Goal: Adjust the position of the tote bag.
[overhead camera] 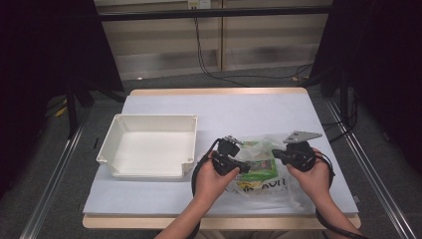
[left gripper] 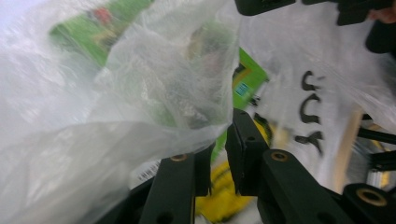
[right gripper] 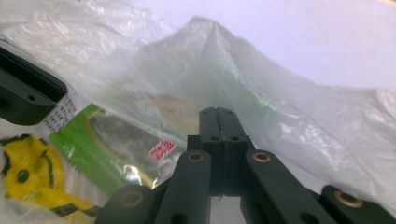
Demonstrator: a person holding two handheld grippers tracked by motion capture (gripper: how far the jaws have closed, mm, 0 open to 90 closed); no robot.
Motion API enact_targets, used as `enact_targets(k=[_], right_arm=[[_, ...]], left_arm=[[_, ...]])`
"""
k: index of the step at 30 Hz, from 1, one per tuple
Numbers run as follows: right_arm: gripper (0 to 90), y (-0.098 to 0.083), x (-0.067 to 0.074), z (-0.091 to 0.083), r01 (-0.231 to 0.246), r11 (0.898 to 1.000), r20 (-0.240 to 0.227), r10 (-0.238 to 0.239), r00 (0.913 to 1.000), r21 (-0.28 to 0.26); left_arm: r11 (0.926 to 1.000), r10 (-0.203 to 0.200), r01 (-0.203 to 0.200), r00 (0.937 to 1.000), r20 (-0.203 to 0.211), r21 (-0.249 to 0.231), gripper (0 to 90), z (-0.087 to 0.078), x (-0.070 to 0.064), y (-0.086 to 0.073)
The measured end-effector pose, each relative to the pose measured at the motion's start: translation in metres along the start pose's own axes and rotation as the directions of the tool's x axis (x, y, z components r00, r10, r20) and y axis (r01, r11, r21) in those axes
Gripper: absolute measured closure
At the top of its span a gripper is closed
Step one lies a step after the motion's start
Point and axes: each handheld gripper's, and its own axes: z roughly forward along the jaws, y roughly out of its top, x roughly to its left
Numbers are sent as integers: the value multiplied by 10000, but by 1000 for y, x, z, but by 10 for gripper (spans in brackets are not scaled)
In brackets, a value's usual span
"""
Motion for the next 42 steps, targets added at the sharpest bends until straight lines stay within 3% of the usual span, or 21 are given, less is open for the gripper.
enact_targets(k=[2, 3, 4, 5, 7, 8, 9, 10, 12, 14, 15, 16, 17, 19, 21, 22, 27, 33, 35, 38, 42], right_arm=[[900, 5, 0, 3, 110, 9999, 104, -111, 9999, 76], [900, 7, 0, 5, 161, 9999, 137, -161, 9998, 27], [900, 9, 0, 7, 124, 9999, 126, -125, 9998, 47], [900, 11, 0, 9, 85, 9999, 117, -86, 9999, 70], [900, 13, -1, 11, 71, 10000, 190, -72, 9998, 23], [900, 13, -1, 11, 101, 9999, 140, -101, 9999, -8], [900, 13, -1, 11, 33, 10000, 104, -33, 9999, 33], [900, 12, -1, 11, 41, 10000, 68, -41, 10000, 8], [900, 10, 0, 8, -40, 10000, -65, 40, 10000, -84], [885, 8, 3, 4, -93, 9998, -218, 89, 9997, -148], [881, 7, 5, 1, 61, 9998, -288, -66, 9996, -182], [871, 6, 7, -1, 76, 9997, -306, -83, 9995, -223], [862, 5, 8, -3, 81, 9997, -365, -89, 9993, -221], [843, 4, 11, -6, 274, 9994, -498, -284, 9984, -204], [842, 3, 16, -9, 415, 9988, -648, -432, 9970, -267], [840, 2, 18, -9, 433, 9987, -790, -452, 9958, -253], [848, -2, 33, 1, 800, 9966, -1660, -756, 9832, 202], [870, -12, 15, 16, 534, 9945, -755, -466, 9961, 897], [880, -14, 4, 17, 401, 9940, -425, -360, 9985, 1017], [883, -13, -9, 14, 34, 9961, -78, -27, 10000, 879], [887, -6, -20, 10, -19, 9983, 344, -1, 9994, 576]], left_arm=[[9999, 23, -23, 10000, -32, -139, 806, 3, -1, 2], [9994, 334, -335, 9994, 67, 117, 805, 4, 0, 4], [9999, 37, -34, 9998, 173, -155, 805, 7, -3, 5], [9999, 161, -160, 9997, 196, -56, 803, 7, -3, 6], [9999, -71, 75, 9993, 359, -101, 794, 12, -4, 7], [9996, -208, 211, 9995, 230, -163, 794, 15, -4, 8], [9996, 139, -146, 9995, 267, 235, 795, 15, 1, 8], [9998, -21, 17, 9998, 212, 200, 796, 18, 3, 7], [9998, 44, -47, 9997, 223, 172, 810, 20, 9, 7], [9991, -392, 396, 9990, 227, -157, 817, 21, 8, 7], [9998, -193, 194, 9997, 179, -46, 832, 20, 10, 9], [9984, -492, 495, 9987, 119, -281, 833, 21, 9, 10], [9996, -280, 281, 9996, 39, -103, 834, 19, 11, 11], [9981, -529, 527, 9986, -37, -306, 837, 20, 12, 13], [9988, -443, 441, 9990, -95, -227, 843, 19, 15, 14], [9956, -791, 789, 9969, -29, -508, 844, 21, 15, 14], [9916, -1052, 1043, 9944, -77, -760, 851, 18, 19, 16], [9905, -1230, 1203, 9917, -380, -665, 873, 15, 27, 12], [9938, -1070, 1057, 9935, -384, -344, 878, 15, 31, 9], [9950, -994, 990, 9942, -417, -117, 888, 18, 32, 5], [9945, -1050, 1045, 9932, -505, -118, 900, 21, 31, 3]])
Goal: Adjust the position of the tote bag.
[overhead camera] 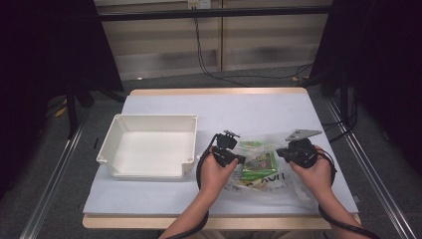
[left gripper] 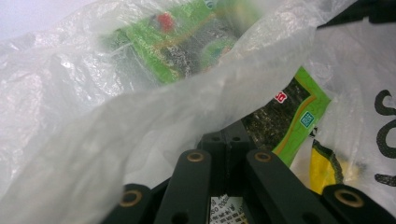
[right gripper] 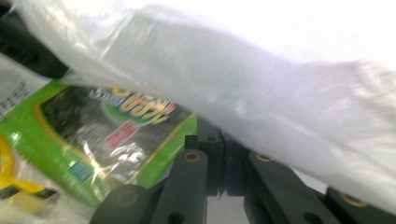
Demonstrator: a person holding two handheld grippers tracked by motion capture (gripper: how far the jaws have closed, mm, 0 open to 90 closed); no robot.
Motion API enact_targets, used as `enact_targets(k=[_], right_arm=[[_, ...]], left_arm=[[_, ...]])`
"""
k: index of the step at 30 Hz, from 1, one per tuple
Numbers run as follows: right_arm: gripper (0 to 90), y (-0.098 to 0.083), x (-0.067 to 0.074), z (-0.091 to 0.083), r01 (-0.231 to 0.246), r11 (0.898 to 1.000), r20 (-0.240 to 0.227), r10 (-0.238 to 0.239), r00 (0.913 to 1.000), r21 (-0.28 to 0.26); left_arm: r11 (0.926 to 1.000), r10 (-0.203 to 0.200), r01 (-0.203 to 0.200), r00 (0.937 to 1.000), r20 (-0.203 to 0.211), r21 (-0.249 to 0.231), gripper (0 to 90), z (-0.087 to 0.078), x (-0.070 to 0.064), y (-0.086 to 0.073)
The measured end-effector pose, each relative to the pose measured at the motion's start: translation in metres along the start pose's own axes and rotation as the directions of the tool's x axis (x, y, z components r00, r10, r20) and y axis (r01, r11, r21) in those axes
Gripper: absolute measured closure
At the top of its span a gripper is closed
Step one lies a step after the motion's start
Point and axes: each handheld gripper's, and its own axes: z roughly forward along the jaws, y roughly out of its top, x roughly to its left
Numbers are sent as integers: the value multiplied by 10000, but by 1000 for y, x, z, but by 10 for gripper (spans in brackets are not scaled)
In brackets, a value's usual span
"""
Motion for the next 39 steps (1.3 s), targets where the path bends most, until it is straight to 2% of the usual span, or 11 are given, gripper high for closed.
enact_targets(k=[8, 11, 12, 17, 19, 21, 22, 29, 32, 36, 39], right_arm=[[882, 6, -14, 10, -358, 9992, 396, 365, 9986, -162], [881, 6, -16, 15, -560, 9982, 297, 566, 9980, -225], [881, 7, -16, 16, -665, 9975, 177, 669, 9976, -233], [886, 8, -18, 19, -1041, 9938, -223, 1033, 9944, -392], [888, 9, -18, 19, -933, 9948, -233, 924, 9954, -406], [890, 10, -16, 20, -960, 9944, -297, 947, 9951, -447], [891, 10, -15, 20, -1021, 9937, -336, 1006, 9944, -458], [898, 14, -10, 16, -797, 9950, -453, 770, 9960, -605], [899, 15, -7, 15, -761, 9947, -469, 729, 9962, -687], [899, 16, -3, 13, -583, 9958, -504, 548, 9972, -702], [886, 17, -1, 10, -556, 9954, -658, 505, 9966, -786]], left_arm=[[9984, 270, -255, 9992, -299, 495, 900, -1, 2, -1], [9995, -149, 152, 9998, -103, 283, 900, 3, 5, -6], [9994, -58, 59, 10000, -36, 354, 900, 2, 7, -6], [9999, -101, 101, 9996, 254, -20, 891, -2, 1, -5], [9992, -247, 259, 9990, 378, -299, 828, -3, -3, -2], [9997, 39, -28, 9991, 416, -249, 795, -5, -6, 1], [9981, -224, 254, 9983, 535, -562, 795, -4, -10, 2], [9923, 520, -407, 9941, 949, -1168, 783, -13, -36, 17], [9928, 621, -544, 9956, 699, -1069, 814, -8, -39, 24], [9954, 778, -755, 9963, 372, -589, 831, 9, -32, 26], [9959, 390, -377, 9991, 139, -828, 850, 14, -22, 28]])
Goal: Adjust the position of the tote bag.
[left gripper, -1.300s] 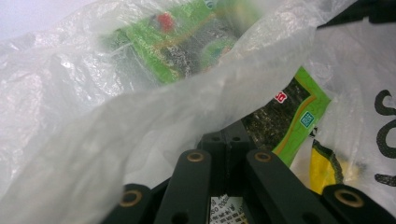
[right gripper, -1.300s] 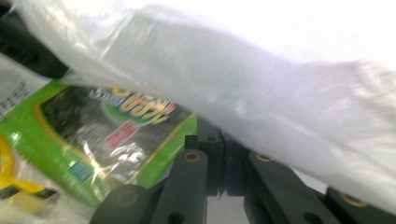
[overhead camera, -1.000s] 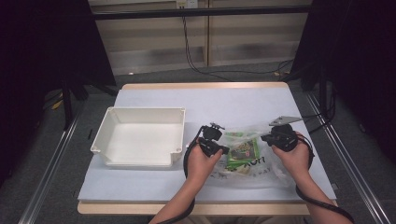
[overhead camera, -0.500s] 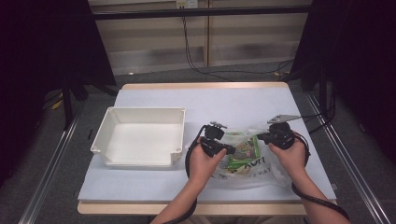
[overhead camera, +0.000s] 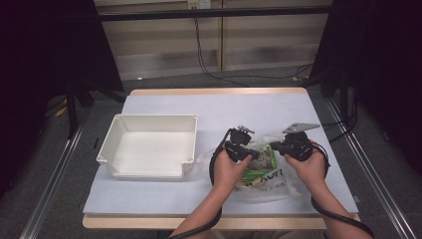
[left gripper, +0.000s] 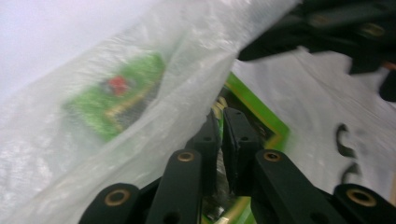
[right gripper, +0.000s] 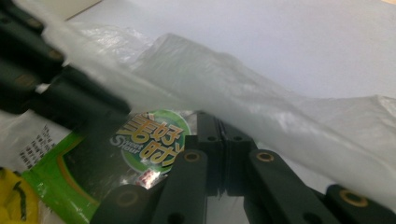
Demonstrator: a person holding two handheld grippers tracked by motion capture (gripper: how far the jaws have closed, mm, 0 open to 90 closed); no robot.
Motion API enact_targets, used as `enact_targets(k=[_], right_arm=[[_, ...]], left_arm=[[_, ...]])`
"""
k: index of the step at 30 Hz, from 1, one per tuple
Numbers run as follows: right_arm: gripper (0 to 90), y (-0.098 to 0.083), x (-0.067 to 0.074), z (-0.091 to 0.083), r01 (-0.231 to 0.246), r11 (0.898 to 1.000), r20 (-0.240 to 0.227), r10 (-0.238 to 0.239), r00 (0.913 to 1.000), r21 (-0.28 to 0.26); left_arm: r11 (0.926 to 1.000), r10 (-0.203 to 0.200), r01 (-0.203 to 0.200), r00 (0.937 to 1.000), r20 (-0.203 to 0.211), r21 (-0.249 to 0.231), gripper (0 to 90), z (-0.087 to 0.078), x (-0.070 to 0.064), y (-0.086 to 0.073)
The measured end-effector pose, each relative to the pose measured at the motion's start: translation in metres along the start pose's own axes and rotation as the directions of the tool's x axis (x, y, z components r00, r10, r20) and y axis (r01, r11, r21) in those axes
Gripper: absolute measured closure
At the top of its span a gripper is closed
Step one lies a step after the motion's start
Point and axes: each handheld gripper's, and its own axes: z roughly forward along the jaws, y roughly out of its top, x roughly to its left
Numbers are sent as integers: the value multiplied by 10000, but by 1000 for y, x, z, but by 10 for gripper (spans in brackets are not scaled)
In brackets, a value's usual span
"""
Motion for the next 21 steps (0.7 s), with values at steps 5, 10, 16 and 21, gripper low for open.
enact_targets(k=[5, 10, 16, 21], right_arm=[[866, -2, -1, -6, 282, 9994, -82, -281, 9996, 175], [859, -6, -10, -5, 43, 9995, 31, -44, 10000, 305], [857, -9, -20, 8, -253, 9983, 329, 236, 9992, 519], [859, -13, -29, 21, -558, 9969, 421, 535, 9977, 560]], left_arm=[[9998, -181, 176, 9983, -563, -82, 861, -4, 16, 5], [9995, -312, 313, 9944, -1007, -4, 880, -1, 28, 6], [9977, -675, 672, 9915, -1110, -72, 893, 8, 38, 2], [9984, -558, 566, 9926, -1078, 35, 897, 9, 40, 2]])
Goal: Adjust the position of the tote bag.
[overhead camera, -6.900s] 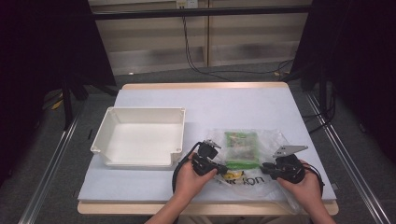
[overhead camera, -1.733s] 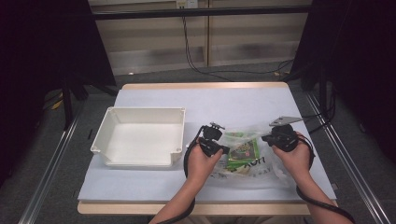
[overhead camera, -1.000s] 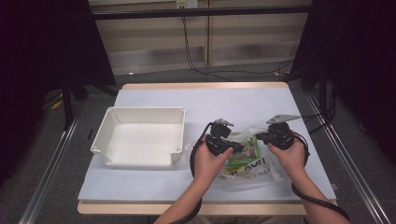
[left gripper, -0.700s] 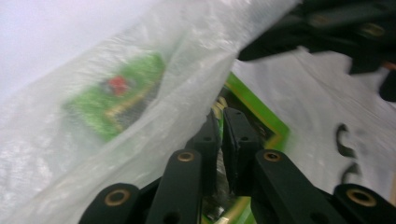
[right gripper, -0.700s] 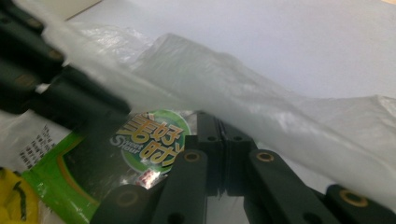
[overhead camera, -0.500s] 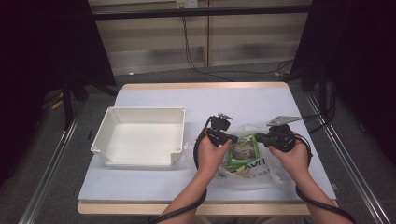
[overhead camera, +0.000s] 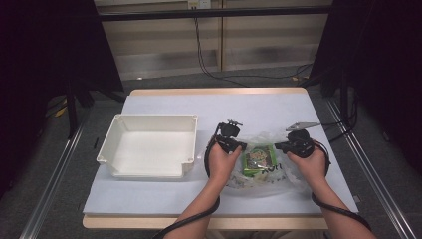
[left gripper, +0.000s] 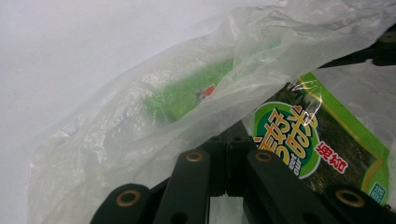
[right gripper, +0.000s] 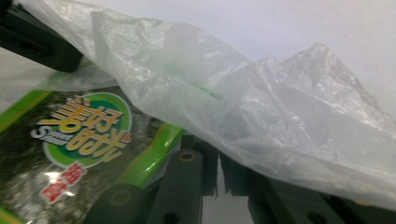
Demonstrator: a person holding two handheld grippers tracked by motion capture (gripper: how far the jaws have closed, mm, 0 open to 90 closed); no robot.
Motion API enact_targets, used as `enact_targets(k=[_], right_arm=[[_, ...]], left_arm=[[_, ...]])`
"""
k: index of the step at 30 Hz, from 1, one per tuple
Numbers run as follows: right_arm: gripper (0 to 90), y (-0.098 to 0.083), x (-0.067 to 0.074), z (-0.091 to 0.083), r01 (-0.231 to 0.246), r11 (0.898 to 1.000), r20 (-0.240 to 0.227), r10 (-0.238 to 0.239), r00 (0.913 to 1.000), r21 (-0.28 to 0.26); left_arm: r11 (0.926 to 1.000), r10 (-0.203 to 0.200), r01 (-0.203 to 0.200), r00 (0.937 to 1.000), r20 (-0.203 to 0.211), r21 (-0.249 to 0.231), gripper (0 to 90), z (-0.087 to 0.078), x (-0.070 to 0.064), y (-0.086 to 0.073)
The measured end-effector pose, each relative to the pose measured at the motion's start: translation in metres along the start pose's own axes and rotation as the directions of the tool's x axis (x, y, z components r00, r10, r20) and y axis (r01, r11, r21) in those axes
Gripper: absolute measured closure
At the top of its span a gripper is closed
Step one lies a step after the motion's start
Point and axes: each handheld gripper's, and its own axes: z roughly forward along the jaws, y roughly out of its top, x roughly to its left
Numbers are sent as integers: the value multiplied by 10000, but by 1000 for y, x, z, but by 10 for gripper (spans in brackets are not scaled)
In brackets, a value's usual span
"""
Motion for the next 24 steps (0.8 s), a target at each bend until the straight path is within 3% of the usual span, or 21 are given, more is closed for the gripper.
enact_targets(k=[2, 4, 7, 12, 18, 24], right_arm=[[864, -1, -1, 5, -48, 9999, -9, 48, 10000, 100], [871, -4, -1, 10, -124, 9997, -60, 126, 9999, 230], [873, -8, -1, 14, -278, 9994, -205, 282, 9994, 208], [876, -6, -2, 7, -241, 9997, -105, 241, 9997, 54], [879, 2, 0, 0, -244, 9996, -110, 243, 9996, -131], [880, 5, 3, 1, -50, 9999, -144, 48, 9999, -152]], left_arm=[[10000, -14, 14, 10000, 18, -31, 897, 1, 0, 0], [9999, -156, 156, 9994, 301, 3, 898, 3, -1, -2], [10000, -29, 30, 9997, 259, -24, 895, 2, -2, -2], [9999, 23, -19, 9996, 298, -122, 892, -3, -3, 1], [9988, -86, 128, 9960, 887, -469, 830, -8, -11, 1], [9970, 498, -416, 9904, 1291, -655, 814, -15, -30, 8]])
